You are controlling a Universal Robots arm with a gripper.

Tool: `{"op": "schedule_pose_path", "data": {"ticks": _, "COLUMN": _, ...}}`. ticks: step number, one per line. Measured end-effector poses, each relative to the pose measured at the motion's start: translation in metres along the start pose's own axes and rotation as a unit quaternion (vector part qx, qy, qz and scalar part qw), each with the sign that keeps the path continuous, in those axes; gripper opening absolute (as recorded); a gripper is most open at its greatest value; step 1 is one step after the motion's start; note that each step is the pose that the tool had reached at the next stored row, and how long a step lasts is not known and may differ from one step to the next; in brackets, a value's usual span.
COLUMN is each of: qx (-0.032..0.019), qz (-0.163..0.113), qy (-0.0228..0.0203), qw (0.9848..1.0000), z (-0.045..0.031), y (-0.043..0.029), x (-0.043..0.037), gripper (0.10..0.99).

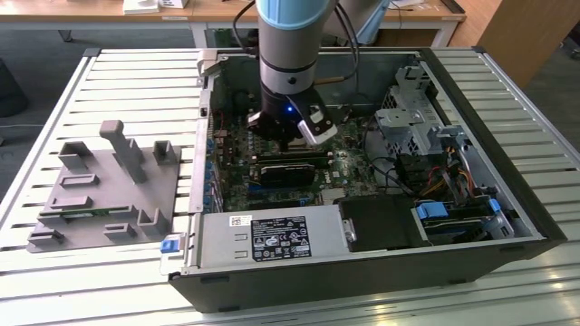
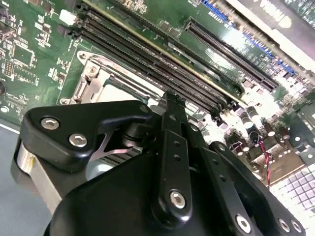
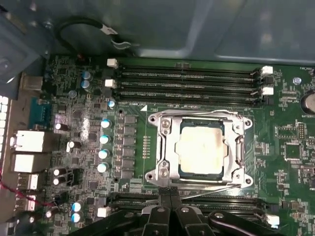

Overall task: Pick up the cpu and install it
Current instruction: 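Install the second cpu locking lever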

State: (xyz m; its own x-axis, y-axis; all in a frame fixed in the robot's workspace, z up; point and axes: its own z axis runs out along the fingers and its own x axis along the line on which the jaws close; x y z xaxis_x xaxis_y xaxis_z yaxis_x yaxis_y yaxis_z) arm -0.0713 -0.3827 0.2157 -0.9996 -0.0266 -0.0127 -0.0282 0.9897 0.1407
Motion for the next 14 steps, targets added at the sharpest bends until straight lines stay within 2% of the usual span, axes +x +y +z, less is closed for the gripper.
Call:
{"op": "schedule_pose_path", "data": {"ticks": 5, "qx": -0.0052, "qz": 0.0, "qy": -0.0003, "qw": 1.0, "z": 0.0005, "y": -0.0067, "x": 0.0029, "gripper": 0.106}}
{"op": "schedule_pose_path", "data": {"ticks": 10, "qx": -0.0117, "qz": 0.0, "qy": -0.0008, "qw": 0.9999, "z": 0.003, "y": -0.0072, "x": 0.0057, "gripper": 0.106}}
{"op": "schedule_pose_path", "data": {"ticks": 12, "qx": -0.0143, "qz": 0.0, "qy": -0.0021, "qw": 0.9999, "z": 0.0041, "y": -0.0073, "x": 0.0101, "gripper": 0.106}}
{"op": "schedule_pose_path", "data": {"ticks": 14, "qx": -0.0194, "qz": 0.0, "qy": -0.0031, "qw": 0.9998, "z": 0.0056, "y": -0.0074, "x": 0.0129, "gripper": 0.106}}
